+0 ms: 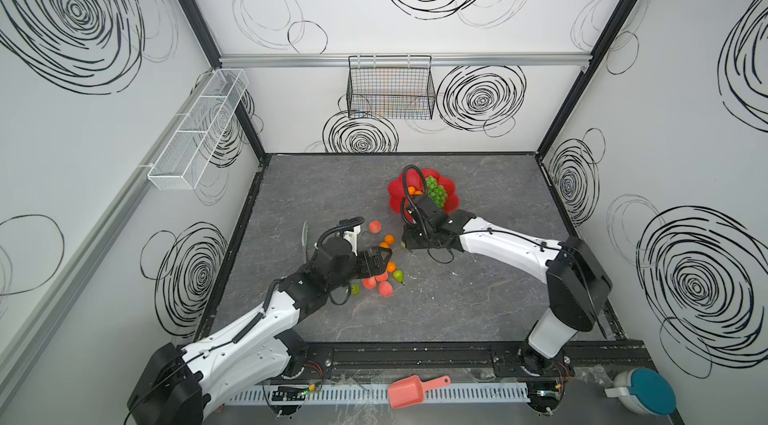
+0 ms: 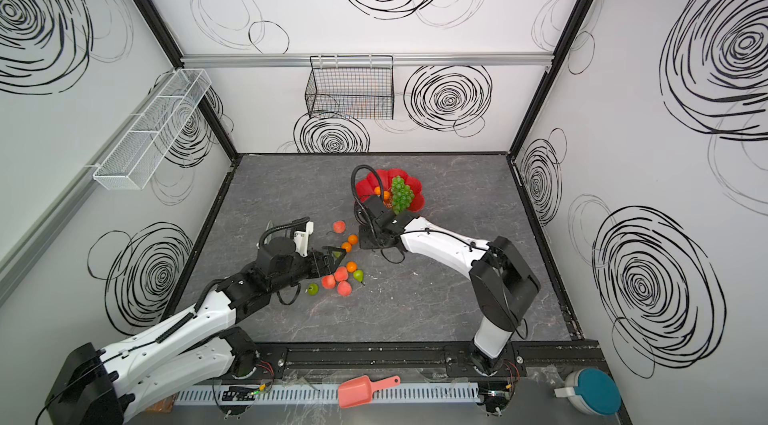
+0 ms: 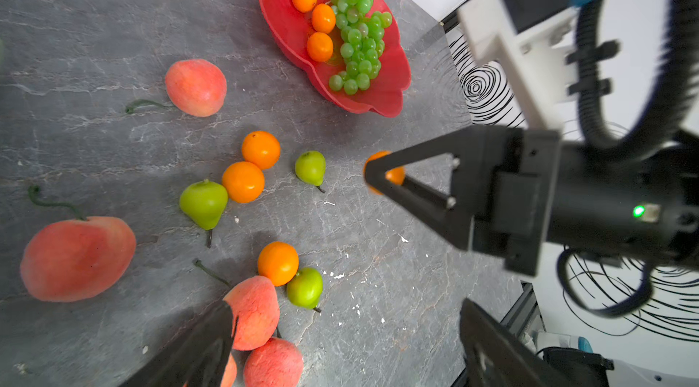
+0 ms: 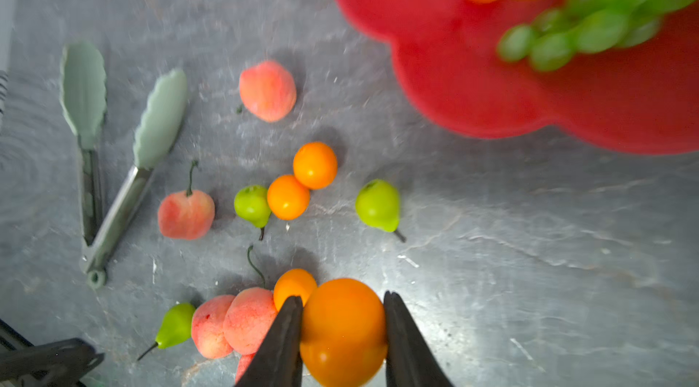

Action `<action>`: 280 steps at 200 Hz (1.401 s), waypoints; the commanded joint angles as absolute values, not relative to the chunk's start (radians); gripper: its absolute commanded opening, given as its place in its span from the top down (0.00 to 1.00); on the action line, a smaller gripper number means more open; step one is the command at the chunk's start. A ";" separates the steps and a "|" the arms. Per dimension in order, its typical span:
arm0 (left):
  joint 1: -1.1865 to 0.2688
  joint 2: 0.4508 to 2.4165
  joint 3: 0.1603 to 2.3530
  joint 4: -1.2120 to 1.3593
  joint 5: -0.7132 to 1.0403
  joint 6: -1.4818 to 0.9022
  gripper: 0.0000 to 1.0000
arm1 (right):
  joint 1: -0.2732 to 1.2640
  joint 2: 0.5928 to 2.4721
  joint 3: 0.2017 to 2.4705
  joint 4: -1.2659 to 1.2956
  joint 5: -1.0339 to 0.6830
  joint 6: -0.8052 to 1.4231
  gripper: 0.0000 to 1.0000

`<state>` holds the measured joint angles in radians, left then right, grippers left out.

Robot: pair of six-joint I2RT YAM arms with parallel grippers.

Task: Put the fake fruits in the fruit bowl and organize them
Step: 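Carry the kumquat over the red bowl and open the right gripper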

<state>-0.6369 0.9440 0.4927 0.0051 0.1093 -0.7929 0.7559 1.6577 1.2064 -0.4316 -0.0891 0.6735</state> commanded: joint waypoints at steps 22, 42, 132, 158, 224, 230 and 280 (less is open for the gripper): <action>-0.606 1.040 0.601 0.105 0.146 -0.757 0.04 | 0.634 1.591 1.179 -0.381 -0.095 0.639 0.72; -0.591 1.094 0.644 0.128 0.167 -0.746 0.04 | 0.597 1.615 1.203 -0.386 -0.096 0.613 0.72; -0.468 1.311 0.755 0.226 0.276 -0.729 0.04 | 0.546 1.906 1.472 -0.440 -0.071 0.499 0.72; -0.435 1.352 0.775 0.239 0.296 -0.728 0.04 | 0.543 2.009 1.587 -0.471 -0.063 0.478 0.72; -0.384 1.424 0.827 0.237 0.320 -0.701 0.04 | 0.532 2.230 1.851 -0.571 -0.032 0.450 0.71; -0.382 1.425 0.825 0.239 0.321 -0.701 0.04 | 0.533 2.250 1.873 -0.583 -0.032 0.447 0.71; -0.379 1.426 0.816 0.251 0.319 -0.698 0.04 | 0.531 2.344 1.984 -0.637 -0.016 0.428 0.70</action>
<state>-0.3851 1.4193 0.7982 0.1932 0.3099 -0.7174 0.5354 2.3157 1.9259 -0.5709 -0.0494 0.4473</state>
